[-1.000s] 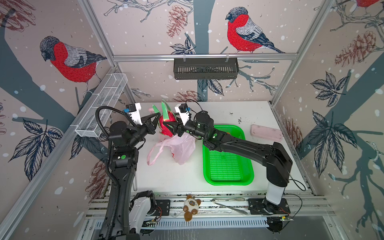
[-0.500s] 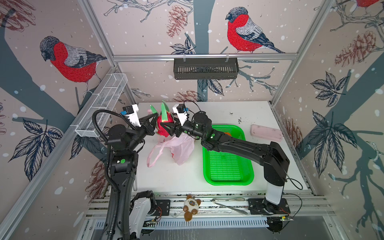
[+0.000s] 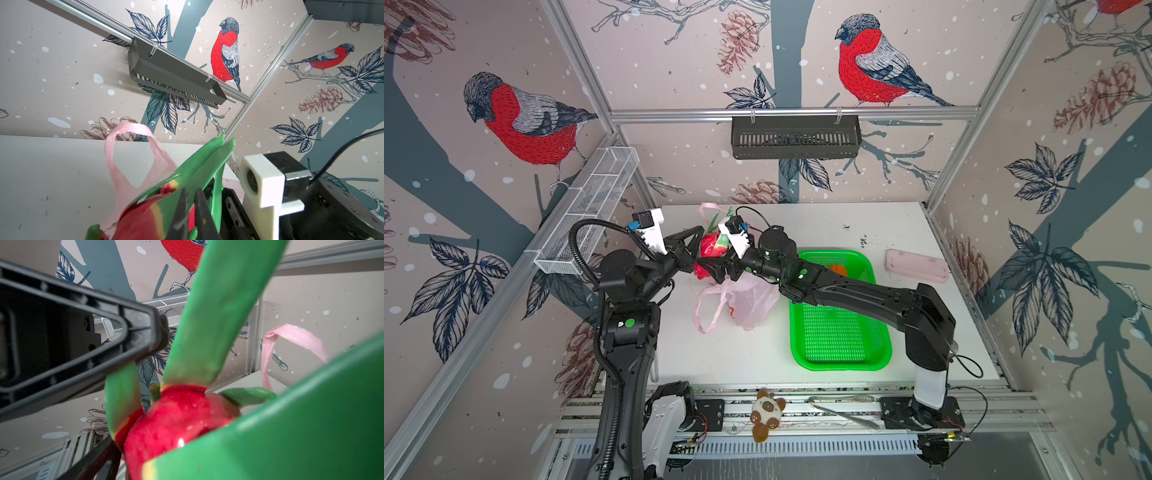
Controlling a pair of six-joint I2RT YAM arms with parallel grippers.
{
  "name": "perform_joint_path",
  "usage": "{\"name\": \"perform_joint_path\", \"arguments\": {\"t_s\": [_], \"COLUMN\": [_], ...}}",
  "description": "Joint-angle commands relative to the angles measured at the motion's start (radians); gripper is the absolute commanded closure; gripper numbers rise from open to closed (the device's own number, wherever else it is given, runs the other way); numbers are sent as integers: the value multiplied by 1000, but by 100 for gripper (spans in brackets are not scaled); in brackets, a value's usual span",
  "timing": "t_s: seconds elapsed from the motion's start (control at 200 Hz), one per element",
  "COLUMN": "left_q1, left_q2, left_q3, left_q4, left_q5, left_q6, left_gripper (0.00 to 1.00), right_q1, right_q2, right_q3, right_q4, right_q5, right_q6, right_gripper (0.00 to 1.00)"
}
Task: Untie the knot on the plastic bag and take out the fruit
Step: 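Grasp the dragon fruit with the left gripper while the right gripper holds it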
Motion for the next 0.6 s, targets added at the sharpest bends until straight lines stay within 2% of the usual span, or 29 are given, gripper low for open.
{"name": "perform_joint_path", "arguments": {"t_s": [0.0,0.1,0.215,0.265,0.455,0.595], "left_q1": [-3,-3,-3,-3,-3,-3], "left_q2": [-11,-17,-24,-28,-35,-30], "left_q3": [-5,-18,-34,-36,-33,-28], "left_q4": [135,152,167,164,138,131], "left_q5": [57,59,67,69,67,66], "left_q6": [-54,-74,-94,-96,-80,-71], "left_gripper": [100,100,100,100,100,100], "right_q1": [5,6,6,4,1,1], "right_q2": [24,51,80,88,90,73], "right_q3": [25,52,88,100,107,93], "right_q4": [0,15,29,34,54,52], "right_q5": [-3,-22,-33,-40,-51,-46], "right_q6": [7,27,37,42,45,32], "right_gripper": [1,0,8,15,53,68]}}
